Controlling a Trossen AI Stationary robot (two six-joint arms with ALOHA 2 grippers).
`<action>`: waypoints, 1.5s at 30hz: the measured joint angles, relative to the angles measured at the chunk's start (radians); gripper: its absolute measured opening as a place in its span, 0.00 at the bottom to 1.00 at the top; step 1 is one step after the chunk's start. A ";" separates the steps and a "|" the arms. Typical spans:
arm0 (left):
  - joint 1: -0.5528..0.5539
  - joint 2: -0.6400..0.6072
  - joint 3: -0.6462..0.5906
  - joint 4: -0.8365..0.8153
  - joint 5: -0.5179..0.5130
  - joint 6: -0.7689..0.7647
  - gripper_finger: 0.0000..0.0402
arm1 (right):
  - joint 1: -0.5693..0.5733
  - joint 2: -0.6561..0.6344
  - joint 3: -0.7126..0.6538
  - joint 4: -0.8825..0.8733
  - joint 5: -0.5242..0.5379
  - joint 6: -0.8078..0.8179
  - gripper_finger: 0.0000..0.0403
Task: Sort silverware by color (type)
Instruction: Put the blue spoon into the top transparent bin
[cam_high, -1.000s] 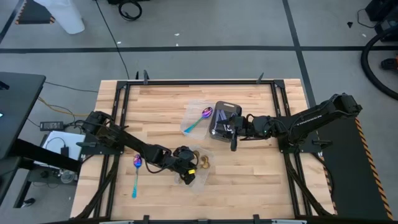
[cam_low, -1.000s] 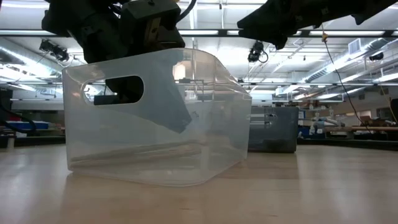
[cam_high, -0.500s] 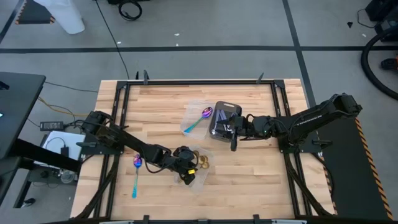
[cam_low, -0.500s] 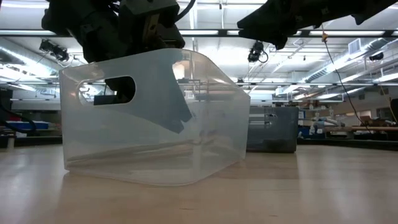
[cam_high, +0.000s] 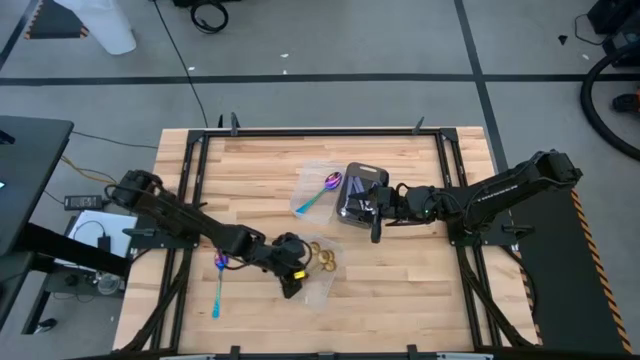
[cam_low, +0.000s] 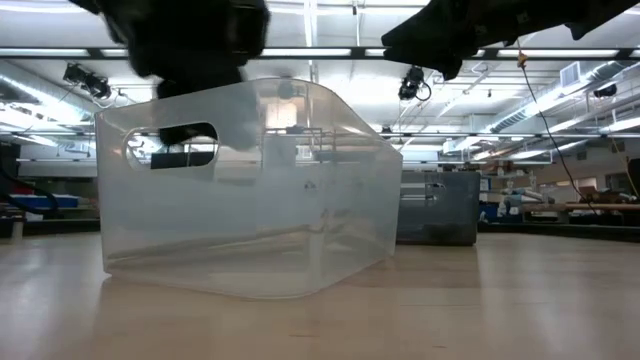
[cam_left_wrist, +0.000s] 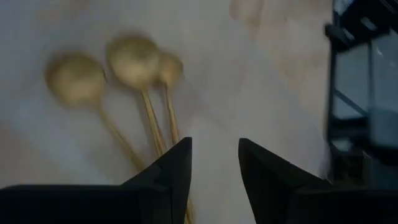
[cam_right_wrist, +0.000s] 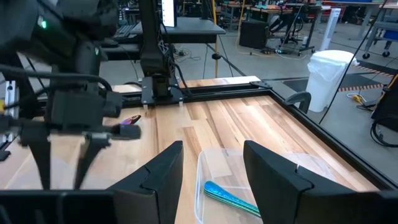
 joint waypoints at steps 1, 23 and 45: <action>-0.003 -0.017 0.001 -0.035 0.036 -0.023 0.35 | 0.000 0.000 0.000 0.000 0.000 0.000 0.44; -0.111 -0.059 0.000 -0.294 0.164 -0.263 0.34 | 0.000 0.000 0.000 0.015 0.000 0.000 0.44; -0.317 -0.278 0.002 -0.513 0.206 -0.588 0.34 | 0.000 0.000 0.000 0.014 0.000 0.000 0.44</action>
